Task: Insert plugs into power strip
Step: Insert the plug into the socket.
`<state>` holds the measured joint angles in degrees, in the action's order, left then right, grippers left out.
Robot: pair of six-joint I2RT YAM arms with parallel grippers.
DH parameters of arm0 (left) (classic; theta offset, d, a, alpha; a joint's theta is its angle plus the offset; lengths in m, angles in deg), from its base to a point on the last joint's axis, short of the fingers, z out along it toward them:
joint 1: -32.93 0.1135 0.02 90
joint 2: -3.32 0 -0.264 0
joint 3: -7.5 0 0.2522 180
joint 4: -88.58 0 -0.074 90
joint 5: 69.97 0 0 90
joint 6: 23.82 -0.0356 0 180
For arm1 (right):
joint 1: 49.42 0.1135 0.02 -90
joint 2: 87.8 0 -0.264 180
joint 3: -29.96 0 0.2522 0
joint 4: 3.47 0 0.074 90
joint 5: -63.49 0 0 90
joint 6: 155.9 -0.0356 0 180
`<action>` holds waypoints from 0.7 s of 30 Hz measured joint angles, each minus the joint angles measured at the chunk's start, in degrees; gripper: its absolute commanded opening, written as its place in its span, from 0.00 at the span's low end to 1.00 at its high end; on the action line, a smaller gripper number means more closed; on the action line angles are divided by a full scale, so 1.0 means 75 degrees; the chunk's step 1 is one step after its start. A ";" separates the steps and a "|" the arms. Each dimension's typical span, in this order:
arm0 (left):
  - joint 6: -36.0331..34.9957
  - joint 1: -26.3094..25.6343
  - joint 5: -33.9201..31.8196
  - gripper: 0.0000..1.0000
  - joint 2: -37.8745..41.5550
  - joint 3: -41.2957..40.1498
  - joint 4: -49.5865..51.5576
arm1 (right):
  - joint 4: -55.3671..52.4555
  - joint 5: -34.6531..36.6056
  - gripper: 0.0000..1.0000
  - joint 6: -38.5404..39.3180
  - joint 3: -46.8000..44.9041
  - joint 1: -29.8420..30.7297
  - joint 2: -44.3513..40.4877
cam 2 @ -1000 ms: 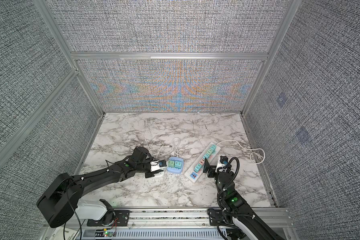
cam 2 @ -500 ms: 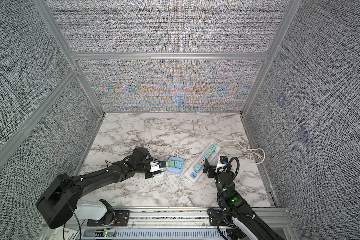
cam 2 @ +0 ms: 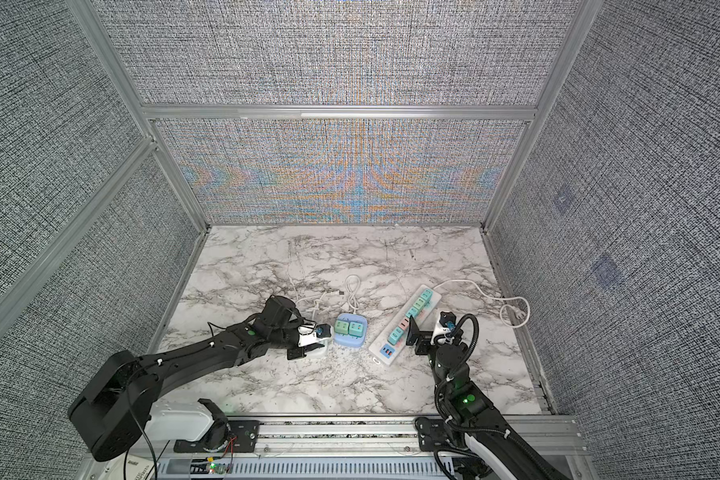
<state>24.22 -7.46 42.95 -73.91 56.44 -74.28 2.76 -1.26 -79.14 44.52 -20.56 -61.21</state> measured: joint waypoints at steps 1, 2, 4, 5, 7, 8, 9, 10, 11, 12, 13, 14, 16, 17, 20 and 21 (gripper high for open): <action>0.0000 0.0003 0.0009 0.00 -0.0052 0.0047 0.0020 | 0.0000 -0.0003 0.99 0.0000 0.0000 0.0000 0.0003; 0.0000 0.0003 0.0023 0.00 -0.0102 0.0085 0.0023 | 0.0000 -0.0003 1.00 0.0000 0.0000 0.0000 0.0003; 0.0000 0.0003 0.0023 0.00 -0.0251 0.0201 0.0029 | 0.0000 -0.0003 1.00 0.0000 0.0000 0.0000 0.0003; 0.0003 0.0003 0.0023 0.00 -0.0309 0.0256 0.0052 | 0.0000 -0.0003 0.99 0.0000 0.0000 0.0000 0.0003; 0.0003 0.0000 0.0029 0.00 -0.0458 0.0370 0.0064 | 0.0000 -0.0003 1.00 0.0000 0.0000 0.0000 0.0003; 0.0000 0.0000 0.0017 0.00 -0.0507 0.0402 0.0052 | 0.0000 -0.0003 0.99 0.0000 0.0000 0.0000 0.0003; 0.0003 0.0000 -0.0012 0.00 -0.0560 0.0423 0.0044 | 0.0000 -0.0003 0.99 0.0000 0.0000 0.0000 0.0003; -0.0017 -0.0003 -0.0035 0.00 -0.0629 0.0411 -0.0015 | 0.0000 -0.0003 0.99 0.0000 0.0000 0.0000 0.0003; 0.0023 -0.0003 -0.0064 0.00 -0.0653 0.0388 -0.0073 | 0.0000 -0.0003 1.00 0.0000 0.0000 0.0000 0.0003; -0.0006 0.0000 -0.0038 0.00 -0.0702 0.0315 -0.0216 | 0.0000 -0.0003 0.99 -0.0003 0.0000 0.0000 0.0006; -0.0009 0.0003 -0.0032 0.00 -0.0752 0.0233 -0.0344 | 0.0000 -0.0003 0.99 -0.0003 0.0000 0.0000 0.0006; -0.0006 0.0009 -0.0003 0.00 -0.0793 0.0146 -0.0469 | 0.0000 -0.0003 1.00 -0.0003 0.0000 0.0000 0.0006; -0.0009 0.0044 0.0079 0.00 -0.0933 0.0032 -0.0941 | 0.0000 -0.0003 0.99 -0.0003 0.0000 0.0000 0.0006; -0.0006 0.0067 0.0134 0.00 -0.0973 0.0000 -0.1081 | 0.0003 -0.0003 1.00 -0.0003 0.0000 0.0000 0.0012; -0.0003 0.0125 0.0227 0.00 -0.1032 -0.0061 -0.1326 | 0.0003 -0.0003 0.99 -0.0003 0.0000 0.0000 0.0017; -0.0003 0.0146 0.0259 0.00 -0.1029 -0.0085 -0.1378 | 0.0003 -0.0003 0.99 -0.0003 0.0000 0.0000 0.0020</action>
<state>24.20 -6.36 44.90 -81.62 55.80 -84.62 2.78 -1.28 -79.16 44.52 -20.56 -61.05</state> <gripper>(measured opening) 0.297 0.995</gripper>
